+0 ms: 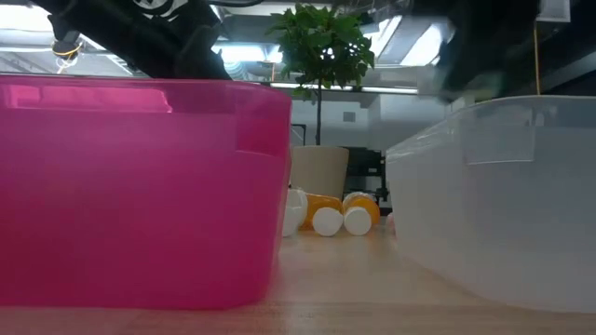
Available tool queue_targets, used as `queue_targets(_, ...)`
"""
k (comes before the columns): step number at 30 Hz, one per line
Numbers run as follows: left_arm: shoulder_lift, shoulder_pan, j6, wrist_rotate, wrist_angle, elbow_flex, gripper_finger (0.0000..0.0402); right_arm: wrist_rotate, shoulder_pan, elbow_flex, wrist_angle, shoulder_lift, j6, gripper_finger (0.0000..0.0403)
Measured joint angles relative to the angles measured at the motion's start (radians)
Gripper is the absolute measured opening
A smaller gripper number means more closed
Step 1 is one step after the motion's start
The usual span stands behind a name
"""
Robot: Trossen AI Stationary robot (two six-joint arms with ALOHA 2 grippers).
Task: Pick and place medicine bottles into bin by pill shape (circle, oval)
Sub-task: Put the top small blue pill bottle into the transparent bin
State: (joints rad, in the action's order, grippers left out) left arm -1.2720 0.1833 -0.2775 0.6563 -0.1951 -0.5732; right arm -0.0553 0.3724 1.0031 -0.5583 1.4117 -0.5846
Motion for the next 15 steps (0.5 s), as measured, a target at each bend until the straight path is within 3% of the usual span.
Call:
queue_targets(7, 0.000, 0.000, 0.000, 0.000, 0.000, 0.000, 0.0237, 0.001, 0.115, 0.002, -0.037, 0.009, -0.113, 0.0098)
queue_targets(12, 0.000, 0.000, 0.000, 0.000, 0.000, 0.000, 0.0237, 0.001, 0.130, 0.002, -0.079, 0.028, -0.172, 0.0098)
queue_targets(15, 0.000, 0.000, 0.000, 0.000, 0.000, 0.000, 0.0237, 0.071, 0.128, 0.002, -0.074, 0.067, -0.174, 0.0098)
